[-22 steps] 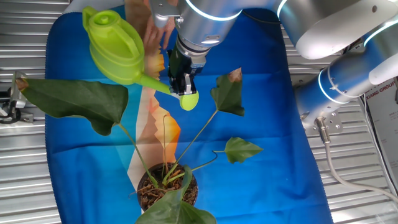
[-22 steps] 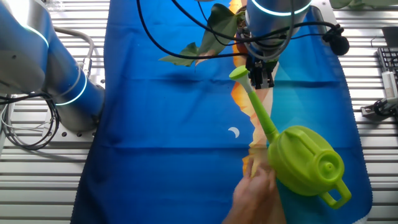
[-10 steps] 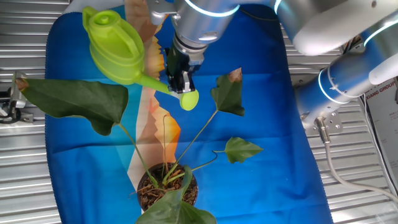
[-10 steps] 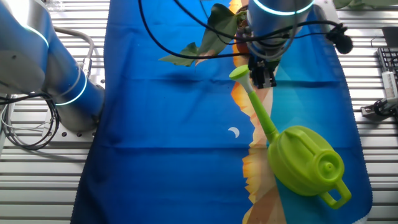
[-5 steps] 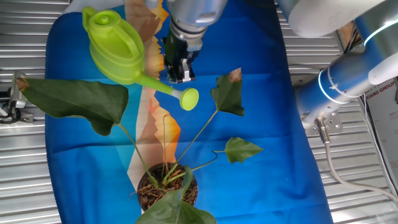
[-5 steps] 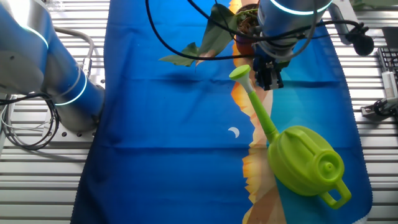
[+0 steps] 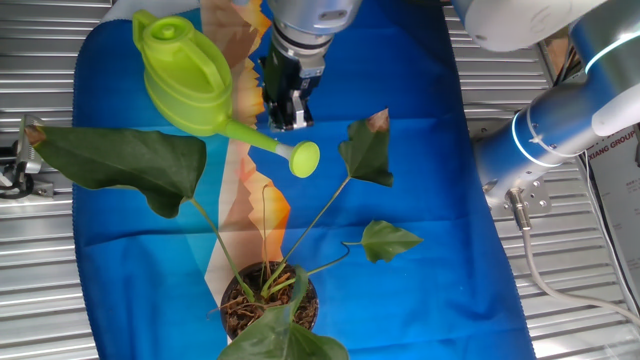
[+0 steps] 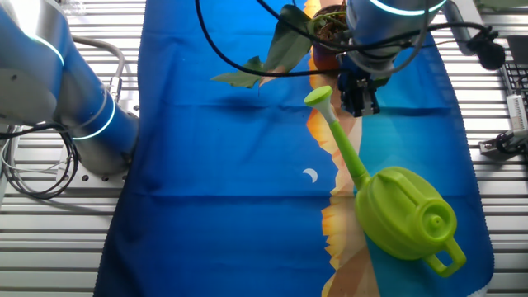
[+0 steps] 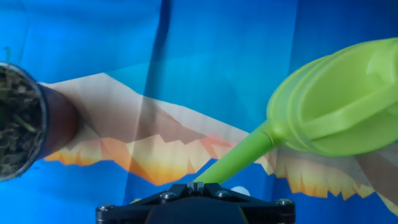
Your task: Water the plant
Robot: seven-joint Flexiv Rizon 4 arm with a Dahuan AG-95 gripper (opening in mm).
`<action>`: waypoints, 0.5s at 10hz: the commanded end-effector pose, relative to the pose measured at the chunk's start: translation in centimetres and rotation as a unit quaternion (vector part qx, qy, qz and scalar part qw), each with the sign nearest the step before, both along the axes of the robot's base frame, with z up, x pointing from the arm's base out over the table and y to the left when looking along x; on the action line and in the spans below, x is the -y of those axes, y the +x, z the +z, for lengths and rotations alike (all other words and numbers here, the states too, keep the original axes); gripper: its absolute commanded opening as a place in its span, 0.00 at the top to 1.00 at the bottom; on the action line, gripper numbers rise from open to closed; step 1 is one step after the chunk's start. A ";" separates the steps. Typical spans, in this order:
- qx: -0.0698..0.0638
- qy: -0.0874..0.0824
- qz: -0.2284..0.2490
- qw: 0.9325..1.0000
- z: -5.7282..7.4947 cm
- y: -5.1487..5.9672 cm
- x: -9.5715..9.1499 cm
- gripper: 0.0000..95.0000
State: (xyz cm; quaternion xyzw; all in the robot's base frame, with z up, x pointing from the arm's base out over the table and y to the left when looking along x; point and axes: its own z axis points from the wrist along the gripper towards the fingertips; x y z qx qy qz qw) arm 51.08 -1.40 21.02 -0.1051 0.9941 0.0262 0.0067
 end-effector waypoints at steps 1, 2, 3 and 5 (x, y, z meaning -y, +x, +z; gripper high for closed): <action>-0.001 -0.002 0.008 1.000 -0.2 0.1 0.1 1.00; -0.001 -0.002 0.010 1.000 -0.2 0.1 0.2 1.00; -0.001 -0.007 0.024 1.000 -0.4 0.2 0.6 1.00; 0.000 -0.007 0.038 0.999 -0.7 0.3 1.6 1.00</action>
